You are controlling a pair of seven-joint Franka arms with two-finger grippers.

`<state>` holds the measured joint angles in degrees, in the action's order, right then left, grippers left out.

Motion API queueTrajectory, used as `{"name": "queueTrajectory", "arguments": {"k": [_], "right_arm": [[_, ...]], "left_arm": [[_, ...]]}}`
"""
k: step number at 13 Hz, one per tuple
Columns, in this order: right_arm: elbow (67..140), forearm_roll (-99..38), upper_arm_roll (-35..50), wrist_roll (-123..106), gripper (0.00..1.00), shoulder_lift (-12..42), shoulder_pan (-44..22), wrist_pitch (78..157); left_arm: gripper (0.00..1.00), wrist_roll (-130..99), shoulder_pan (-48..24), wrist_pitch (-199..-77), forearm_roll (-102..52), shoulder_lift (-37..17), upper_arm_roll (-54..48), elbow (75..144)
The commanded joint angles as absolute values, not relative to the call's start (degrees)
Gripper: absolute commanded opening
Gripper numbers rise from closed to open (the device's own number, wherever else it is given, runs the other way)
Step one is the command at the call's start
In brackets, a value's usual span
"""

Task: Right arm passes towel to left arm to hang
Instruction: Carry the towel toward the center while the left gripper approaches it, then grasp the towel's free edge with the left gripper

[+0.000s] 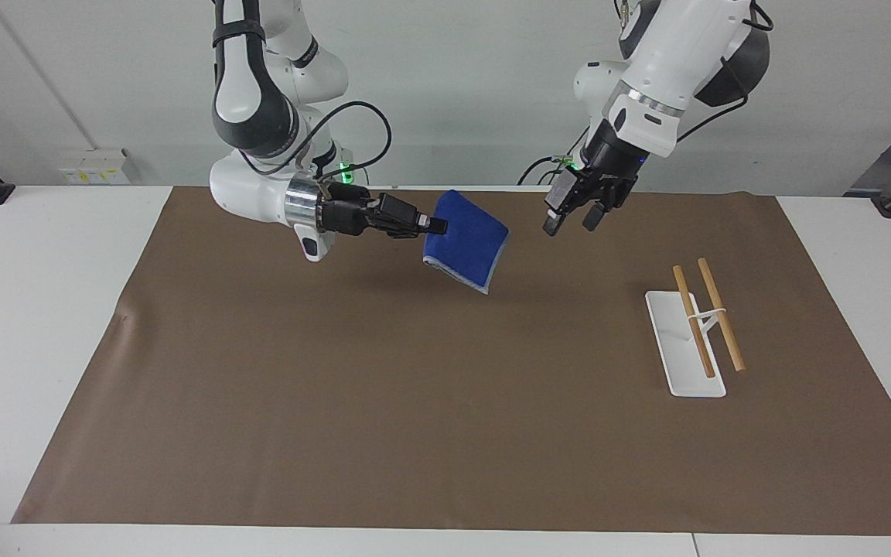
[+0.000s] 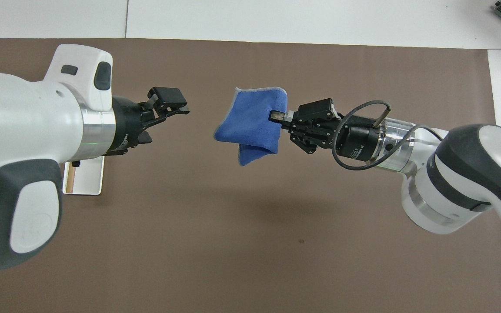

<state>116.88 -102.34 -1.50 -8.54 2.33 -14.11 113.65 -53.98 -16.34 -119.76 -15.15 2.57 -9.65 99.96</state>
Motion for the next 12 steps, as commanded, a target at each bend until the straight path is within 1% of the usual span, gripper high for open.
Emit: {"name": "queueTrajectory", "arguments": {"k": [1, 5, 7, 9, 10, 11, 12], "right_arm": [[118.21, -103.89, -1.32, -7.91, 0.0, 0.79, -13.97, 114.52], [118.21, -103.89, -1.32, -7.91, 0.0, 0.79, -13.97, 114.43], [118.21, -103.89, -1.32, -7.91, 0.0, 0.79, -13.97, 114.43], [118.21, -103.89, -1.32, -7.91, 0.0, 0.79, -13.97, 114.52], [118.21, -103.89, -1.32, -7.91, 0.0, 0.79, -13.97, 114.43], [118.21, -103.8, -1.32, -7.91, 0.0, 0.79, -13.97, 114.43], [118.21, -103.89, -1.32, -7.91, 0.0, 0.79, -13.97, 114.52]], "left_arm": [[0.96, -64.31, -19.68, -126.97, -16.26, 6.85, -8.7, 107.21], [0.95, -80.31, -24.78, -137.79, -16.26, 8.7, -8.7, 113.1], [0.94, -83.13, -25.31, -143.06, -17.22, 8.53, -8.79, 114.69], [0.86, -83.23, -25.66, -146.59, -21.61, 7.48, -8.79, 115.05], [0.85, -83.67, -26.01, -148.25, -21.79, 6.95, -8.7, 115.05], [0.77, -84.19, -26.02, -150.36, -21.88, 6.6, -8.79, 115.14], [0.73, -84.63, -26.02, -152.47, -22.75, 5.72, -8.7, 114.88]]}}
